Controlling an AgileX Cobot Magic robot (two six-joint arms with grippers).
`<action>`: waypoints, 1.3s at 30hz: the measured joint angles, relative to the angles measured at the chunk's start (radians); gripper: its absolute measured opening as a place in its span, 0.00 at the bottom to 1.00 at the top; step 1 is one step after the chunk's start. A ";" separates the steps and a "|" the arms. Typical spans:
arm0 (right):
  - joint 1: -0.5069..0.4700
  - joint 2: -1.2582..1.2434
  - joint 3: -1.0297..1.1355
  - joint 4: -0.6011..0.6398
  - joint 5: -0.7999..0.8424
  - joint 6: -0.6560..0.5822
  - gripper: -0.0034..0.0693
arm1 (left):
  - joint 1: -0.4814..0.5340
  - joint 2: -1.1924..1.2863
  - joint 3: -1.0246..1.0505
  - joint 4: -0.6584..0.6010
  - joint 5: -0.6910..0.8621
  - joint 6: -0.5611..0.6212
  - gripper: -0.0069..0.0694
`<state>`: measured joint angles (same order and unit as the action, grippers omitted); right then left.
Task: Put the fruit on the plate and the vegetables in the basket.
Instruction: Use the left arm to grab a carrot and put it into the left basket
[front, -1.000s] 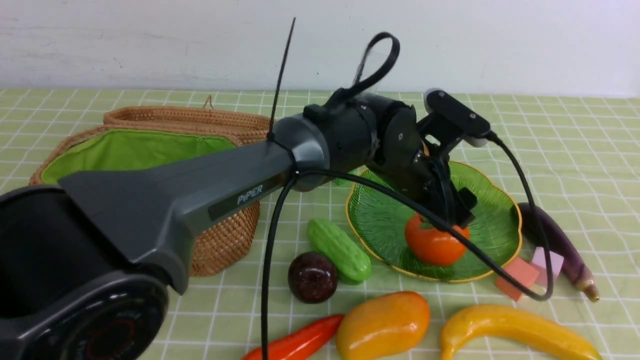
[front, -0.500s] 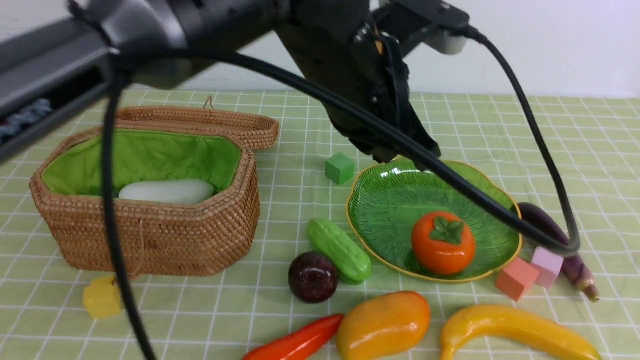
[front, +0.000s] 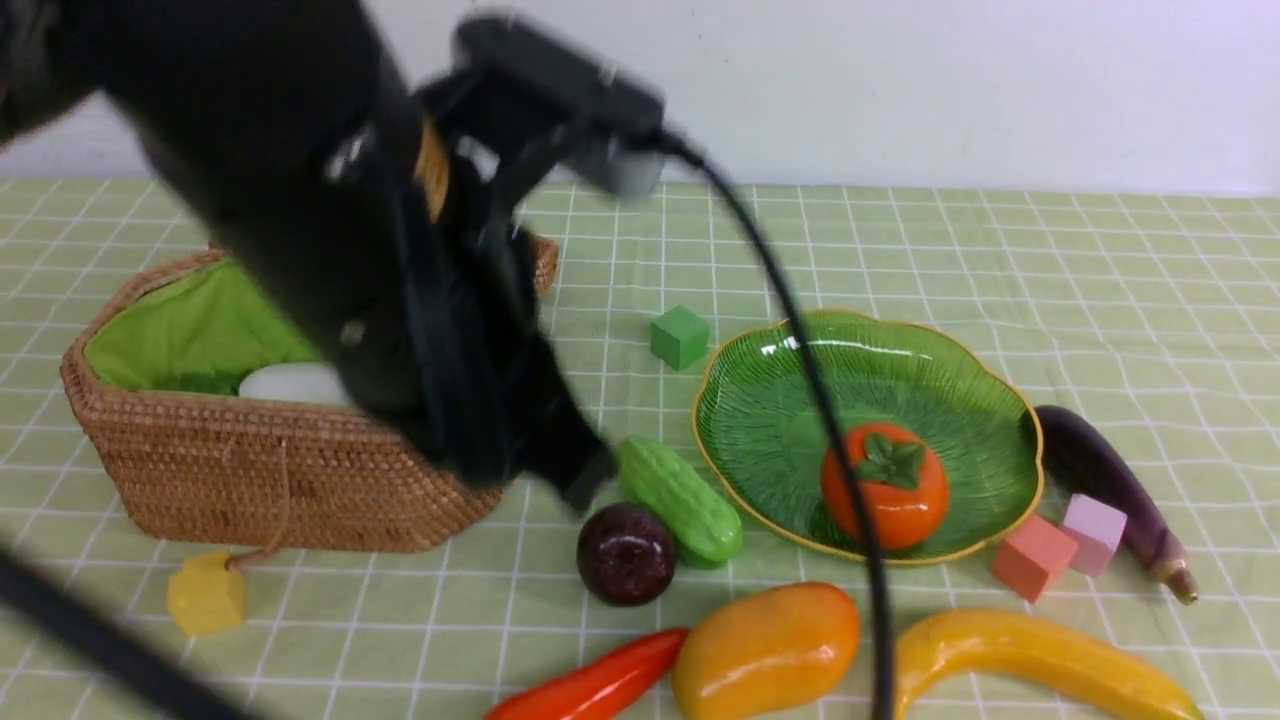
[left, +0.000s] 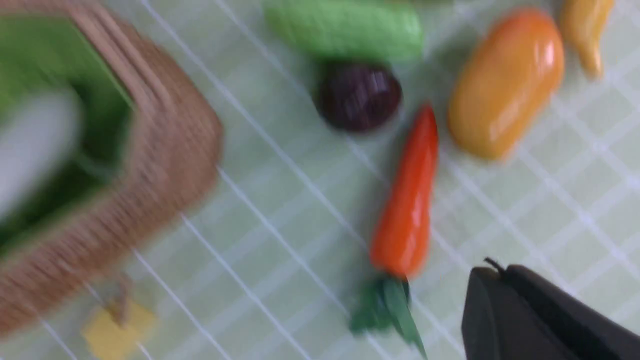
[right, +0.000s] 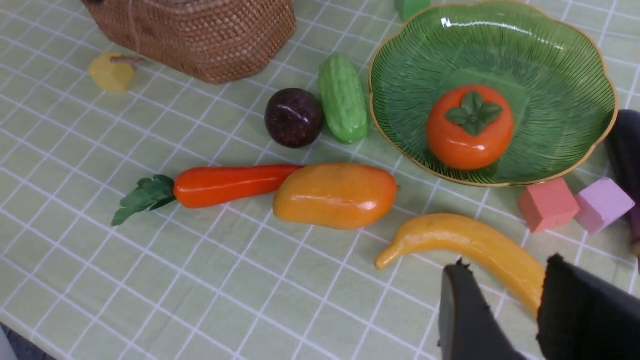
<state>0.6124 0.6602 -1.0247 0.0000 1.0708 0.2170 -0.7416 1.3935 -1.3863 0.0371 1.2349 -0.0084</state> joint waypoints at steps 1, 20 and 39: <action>0.000 0.000 0.000 0.000 0.000 -0.001 0.36 | 0.000 -0.021 0.077 -0.020 -0.017 0.001 0.07; 0.000 0.000 0.002 0.016 -0.015 -0.078 0.36 | 0.000 0.191 0.401 -0.052 -0.532 0.175 0.86; 0.000 0.000 0.003 0.020 -0.011 -0.080 0.37 | 0.000 0.354 0.384 0.073 -0.450 0.171 0.61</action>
<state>0.6124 0.6602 -1.0214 0.0200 1.0596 0.1369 -0.7416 1.7475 -1.0021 0.1101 0.7850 0.1627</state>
